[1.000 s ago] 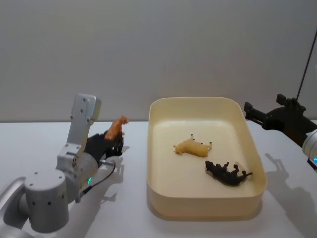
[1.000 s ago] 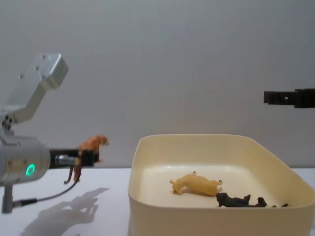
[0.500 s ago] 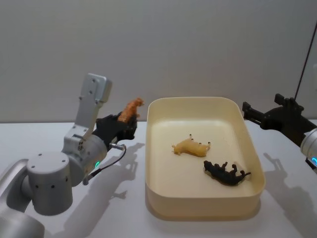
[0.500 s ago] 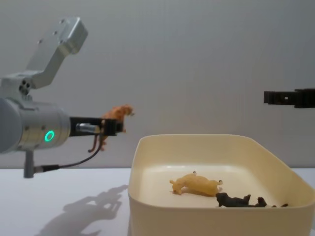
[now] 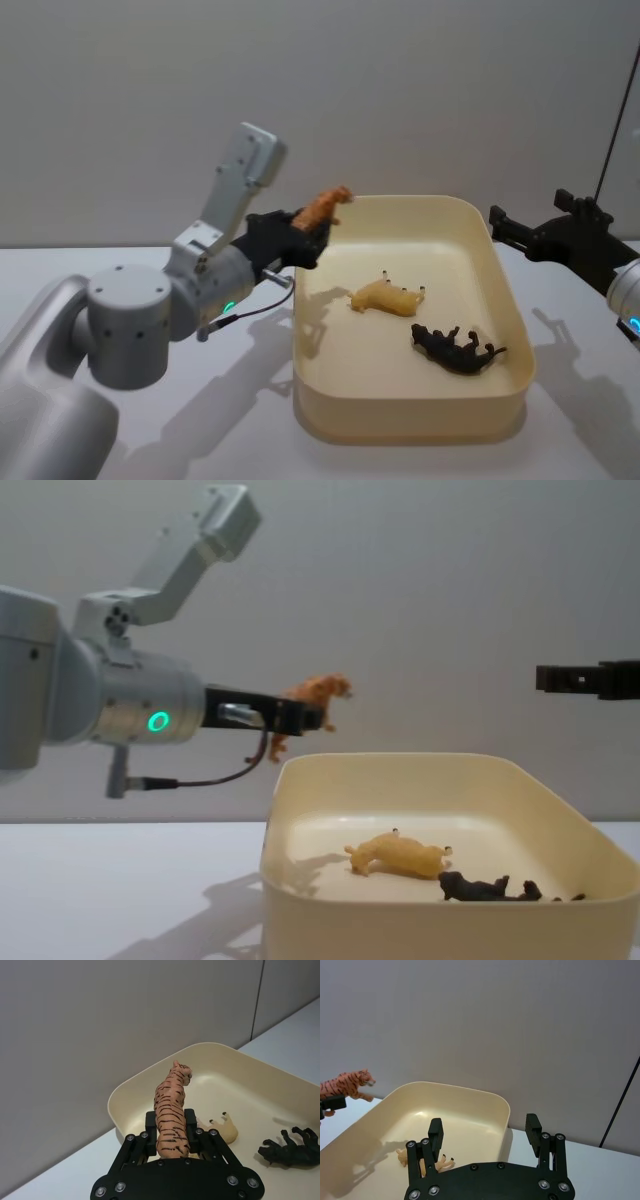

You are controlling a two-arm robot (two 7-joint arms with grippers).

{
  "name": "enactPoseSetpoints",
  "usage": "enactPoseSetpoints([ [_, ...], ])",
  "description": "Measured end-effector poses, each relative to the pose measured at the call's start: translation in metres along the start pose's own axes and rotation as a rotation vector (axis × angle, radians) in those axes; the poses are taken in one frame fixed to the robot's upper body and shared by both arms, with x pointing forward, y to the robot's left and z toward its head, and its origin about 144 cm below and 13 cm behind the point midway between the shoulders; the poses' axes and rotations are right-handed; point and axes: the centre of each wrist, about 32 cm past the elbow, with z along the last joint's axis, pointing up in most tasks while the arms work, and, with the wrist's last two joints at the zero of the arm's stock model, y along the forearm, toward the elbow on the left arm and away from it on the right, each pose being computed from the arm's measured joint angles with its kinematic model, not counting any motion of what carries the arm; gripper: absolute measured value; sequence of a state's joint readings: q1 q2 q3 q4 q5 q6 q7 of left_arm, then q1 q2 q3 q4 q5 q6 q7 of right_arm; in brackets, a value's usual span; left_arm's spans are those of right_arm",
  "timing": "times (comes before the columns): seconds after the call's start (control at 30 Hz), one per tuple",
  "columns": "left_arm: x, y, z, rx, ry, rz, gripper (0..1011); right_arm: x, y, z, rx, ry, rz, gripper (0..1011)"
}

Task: Pick up the toy alternately with two hands and place it into the central storage box.

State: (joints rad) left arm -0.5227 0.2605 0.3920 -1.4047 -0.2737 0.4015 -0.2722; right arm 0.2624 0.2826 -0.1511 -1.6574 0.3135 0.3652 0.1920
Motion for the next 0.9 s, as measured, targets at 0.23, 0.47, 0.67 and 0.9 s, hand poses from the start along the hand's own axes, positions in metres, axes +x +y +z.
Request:
enactPoseSetpoints([
  [0.23, -0.001, -0.015, 0.008, 0.007, -0.082, -0.062, 295, 0.000, 0.000, 0.000, 0.000, 0.000, 0.000, 1001],
  [0.47, -0.003, -0.026, 0.011, 0.013, -0.165, -0.091, 314, 0.000, 0.000, 0.000, 0.000, 0.000, 0.000, 1001],
  [0.67, -0.004, -0.032, 0.012, 0.017, -0.211, -0.106, 497, 0.000, 0.000, 0.000, 0.000, 0.000, 0.000, 1001],
  [0.9, -0.005, -0.036, 0.013, 0.021, -0.241, -0.116, 732, 0.000, 0.000, 0.000, 0.000, 0.000, 0.000, 1001],
])
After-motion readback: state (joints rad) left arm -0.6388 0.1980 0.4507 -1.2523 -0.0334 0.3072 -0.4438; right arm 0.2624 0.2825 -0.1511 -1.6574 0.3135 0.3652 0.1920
